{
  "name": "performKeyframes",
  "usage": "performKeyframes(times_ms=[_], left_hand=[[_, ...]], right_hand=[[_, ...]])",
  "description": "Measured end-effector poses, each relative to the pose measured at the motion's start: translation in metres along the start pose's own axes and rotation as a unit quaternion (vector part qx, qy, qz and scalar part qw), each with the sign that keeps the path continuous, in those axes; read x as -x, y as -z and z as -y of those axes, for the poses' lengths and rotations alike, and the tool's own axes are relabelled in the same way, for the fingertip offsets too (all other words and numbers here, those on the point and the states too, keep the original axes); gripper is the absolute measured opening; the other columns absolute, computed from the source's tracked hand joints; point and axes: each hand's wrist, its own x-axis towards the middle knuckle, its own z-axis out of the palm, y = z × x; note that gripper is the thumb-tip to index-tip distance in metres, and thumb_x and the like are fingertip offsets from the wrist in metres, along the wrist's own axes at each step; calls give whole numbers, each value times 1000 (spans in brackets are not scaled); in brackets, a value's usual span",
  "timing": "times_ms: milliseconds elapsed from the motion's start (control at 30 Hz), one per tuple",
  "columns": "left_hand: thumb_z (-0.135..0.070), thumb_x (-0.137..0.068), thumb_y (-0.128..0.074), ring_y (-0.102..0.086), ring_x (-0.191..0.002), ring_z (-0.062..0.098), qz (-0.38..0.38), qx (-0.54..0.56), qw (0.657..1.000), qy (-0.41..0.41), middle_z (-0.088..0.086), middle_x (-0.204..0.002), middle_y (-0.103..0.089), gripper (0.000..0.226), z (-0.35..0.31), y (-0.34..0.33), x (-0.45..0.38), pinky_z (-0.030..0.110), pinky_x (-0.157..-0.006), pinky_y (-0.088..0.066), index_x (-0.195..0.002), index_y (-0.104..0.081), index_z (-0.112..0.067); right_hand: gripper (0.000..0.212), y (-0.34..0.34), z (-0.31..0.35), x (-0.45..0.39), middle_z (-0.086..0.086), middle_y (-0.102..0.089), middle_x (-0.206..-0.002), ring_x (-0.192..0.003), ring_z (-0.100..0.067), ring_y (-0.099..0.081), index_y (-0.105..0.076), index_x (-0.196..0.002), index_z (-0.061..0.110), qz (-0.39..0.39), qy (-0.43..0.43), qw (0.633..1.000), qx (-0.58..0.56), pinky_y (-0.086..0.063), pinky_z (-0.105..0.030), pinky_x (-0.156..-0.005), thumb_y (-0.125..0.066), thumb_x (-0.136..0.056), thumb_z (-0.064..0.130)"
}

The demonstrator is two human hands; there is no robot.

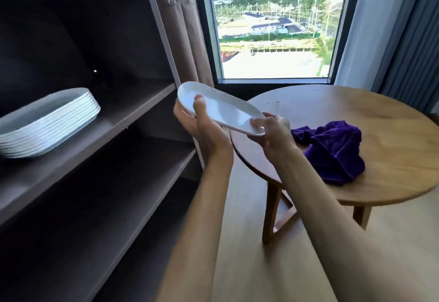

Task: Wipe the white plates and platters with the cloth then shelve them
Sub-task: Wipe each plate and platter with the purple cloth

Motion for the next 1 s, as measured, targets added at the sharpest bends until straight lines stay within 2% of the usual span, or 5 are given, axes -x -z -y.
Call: performKeyframes(times_ms=[233,467,567,767,1000], left_hand=[[-39,-88,-49,-34,-116,-31,87,-202,975,-31,-18,-154,-26,83,-54,43,-76,-8,-90,-28,-163,-17,-20],[-21,-79,-67,-49,-131,-6,144,-308,940,-39,-8,-152,-48,93,-117,89,-138,19,-115,-37,-161,-24,-18],[-13,-83,-79,-59,-127,11,108,-398,906,-93,-3,-132,-65,73,-138,118,-146,40,-117,-41,-147,-44,-15],[-29,-76,-88,-60,-104,1,-75,-484,849,-196,-10,-112,-66,60,-170,147,-147,18,-93,-47,-126,-57,-17],[-48,-77,-81,-56,-129,29,-202,-579,766,-193,11,-137,-61,83,-176,154,-152,43,-108,-44,-141,-48,-7]], right_hand=[[5,-98,-2,-36,-10,-64,-89,-80,-23,-66,-62,-89,8,-43,8,999,10,-61,-34,-61,-62,-91,3],[19,-203,-3,-47,-7,-71,-94,-88,-26,-69,-64,-96,16,50,57,997,1,-56,-39,-76,-60,-80,27],[21,-242,-6,-46,-8,-69,-108,-100,-27,-68,-62,-100,17,90,54,994,18,-56,-40,-83,-58,-86,33],[20,-315,-27,-22,3,-65,-106,-104,-16,-61,-67,-94,24,246,34,967,53,-56,-40,-86,-67,-83,40],[43,-349,-56,-9,1,-66,-105,-103,-17,-60,-65,-108,18,320,5,937,141,-43,-33,-83,-68,-79,50]])
